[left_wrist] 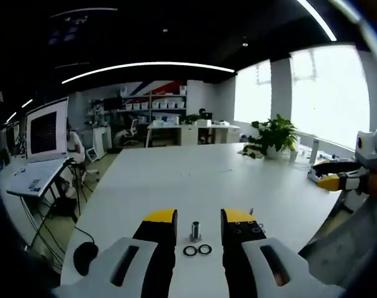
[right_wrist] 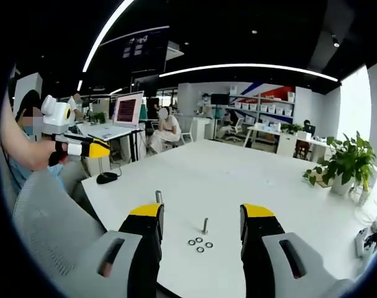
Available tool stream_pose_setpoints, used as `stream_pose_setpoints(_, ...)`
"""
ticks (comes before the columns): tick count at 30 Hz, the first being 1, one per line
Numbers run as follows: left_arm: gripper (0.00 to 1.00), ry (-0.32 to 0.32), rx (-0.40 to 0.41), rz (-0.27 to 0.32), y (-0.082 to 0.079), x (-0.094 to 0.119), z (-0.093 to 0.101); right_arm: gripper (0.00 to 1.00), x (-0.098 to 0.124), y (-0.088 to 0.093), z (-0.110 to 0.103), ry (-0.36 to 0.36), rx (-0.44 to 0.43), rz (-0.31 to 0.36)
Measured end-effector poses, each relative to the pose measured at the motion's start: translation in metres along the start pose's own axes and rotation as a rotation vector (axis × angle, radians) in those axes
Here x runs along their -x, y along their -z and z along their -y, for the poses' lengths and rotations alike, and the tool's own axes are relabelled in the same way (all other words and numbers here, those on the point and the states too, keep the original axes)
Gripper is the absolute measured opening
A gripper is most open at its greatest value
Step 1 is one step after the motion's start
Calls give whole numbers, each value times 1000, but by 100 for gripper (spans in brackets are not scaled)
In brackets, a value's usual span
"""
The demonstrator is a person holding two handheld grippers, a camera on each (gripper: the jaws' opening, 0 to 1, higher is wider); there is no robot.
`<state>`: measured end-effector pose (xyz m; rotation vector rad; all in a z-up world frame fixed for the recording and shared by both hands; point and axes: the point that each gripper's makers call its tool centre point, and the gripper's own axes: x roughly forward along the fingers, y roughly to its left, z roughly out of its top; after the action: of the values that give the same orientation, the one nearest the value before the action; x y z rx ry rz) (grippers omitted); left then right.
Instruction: Place the washer onto the threaded stud by aligning its center hole with the stud, sliding it down to the base, and recovering from edge contact or off-axis alignment until the washer reaches the visible bottom stop.
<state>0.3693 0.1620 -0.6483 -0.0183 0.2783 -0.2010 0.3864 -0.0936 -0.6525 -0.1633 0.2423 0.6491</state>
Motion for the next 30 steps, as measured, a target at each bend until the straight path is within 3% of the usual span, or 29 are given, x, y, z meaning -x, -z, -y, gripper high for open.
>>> stream_pose_setpoints(30,27,-21,-40,-37,11,-4,-7,52,1,-4,3,16,-17,20)
